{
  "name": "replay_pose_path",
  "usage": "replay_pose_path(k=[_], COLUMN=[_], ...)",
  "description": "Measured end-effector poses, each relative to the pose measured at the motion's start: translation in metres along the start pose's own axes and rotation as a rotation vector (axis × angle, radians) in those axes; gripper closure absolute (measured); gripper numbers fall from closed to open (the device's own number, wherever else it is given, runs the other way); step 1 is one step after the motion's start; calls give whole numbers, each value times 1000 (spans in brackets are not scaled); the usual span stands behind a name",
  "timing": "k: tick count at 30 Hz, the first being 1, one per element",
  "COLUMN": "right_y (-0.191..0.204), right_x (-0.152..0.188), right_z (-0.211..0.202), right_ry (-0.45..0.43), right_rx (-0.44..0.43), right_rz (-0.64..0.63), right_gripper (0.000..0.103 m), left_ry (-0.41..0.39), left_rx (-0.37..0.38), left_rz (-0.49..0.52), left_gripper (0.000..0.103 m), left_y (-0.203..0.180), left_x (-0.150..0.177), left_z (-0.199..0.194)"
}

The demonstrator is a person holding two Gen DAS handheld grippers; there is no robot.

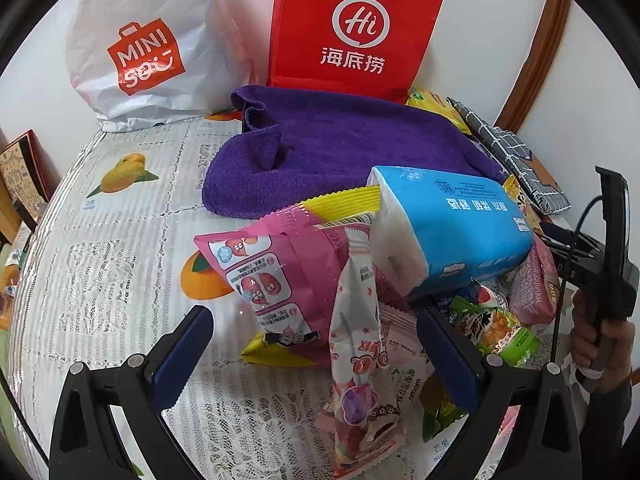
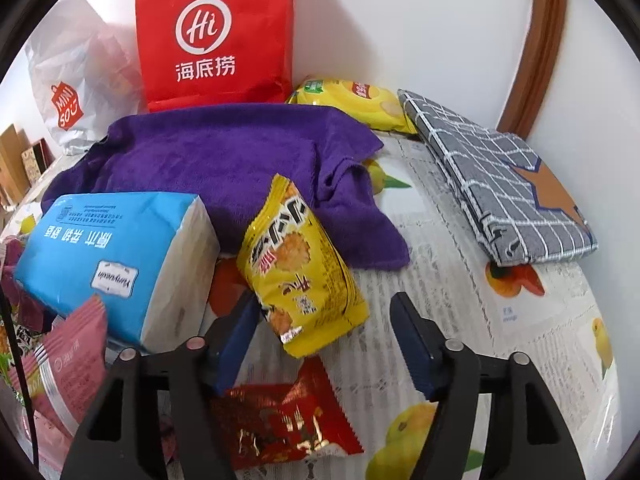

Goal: Organize snacks
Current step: 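Reach the right gripper to the yellow triangular snack pack while the left gripper approaches the pink ice-pop wrapper, then close the right gripper on the yellow triangular snack pack and lift it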

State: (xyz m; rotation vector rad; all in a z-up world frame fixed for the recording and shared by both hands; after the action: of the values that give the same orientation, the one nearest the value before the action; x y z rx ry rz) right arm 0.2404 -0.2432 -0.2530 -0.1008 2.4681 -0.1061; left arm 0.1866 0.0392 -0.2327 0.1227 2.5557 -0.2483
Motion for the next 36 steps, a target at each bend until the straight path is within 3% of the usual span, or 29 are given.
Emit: replay_pose_path(k=[5,7,9,12,25,36], right_y=[2,5,8,11,4,-7], right_x=[-4,-1,0,-1,15,36], right_z=[1,2,0,-6,-36,-54], right_ry=[-17,-12,-25,-44,-63,-34], right_rx=[-17,-46,-36,-23,-53,-76], right_rz=[-10,-19,-29,-49,-9,35], right_gripper=[35,53,55,67,83,84], left_ry=[3,4,3,0,-18,-23], left_rx=[-3,0,2,3,31,48], left_rz=[2,0,-1,0,-26,-31], left_gripper=[1,1,1,1,1,1], left_y=[0,0,0,0,3,2], left_x=[0,0,0,0,-1,-3], left_z=[1,1,0,0,-6,-8])
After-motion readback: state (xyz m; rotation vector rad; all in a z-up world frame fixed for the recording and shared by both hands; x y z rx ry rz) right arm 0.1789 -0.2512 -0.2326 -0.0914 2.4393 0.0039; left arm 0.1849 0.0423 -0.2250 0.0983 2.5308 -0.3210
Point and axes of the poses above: each gripper's, at about its wrist camera, not at the fingertips, and z roughly the way its jaws point, y to its left, x to its underside, the point moved 6 cm from there along z, roughly the way its jaws point, and after that the axes turned 2 degrees about y, right-handed, at the moved point
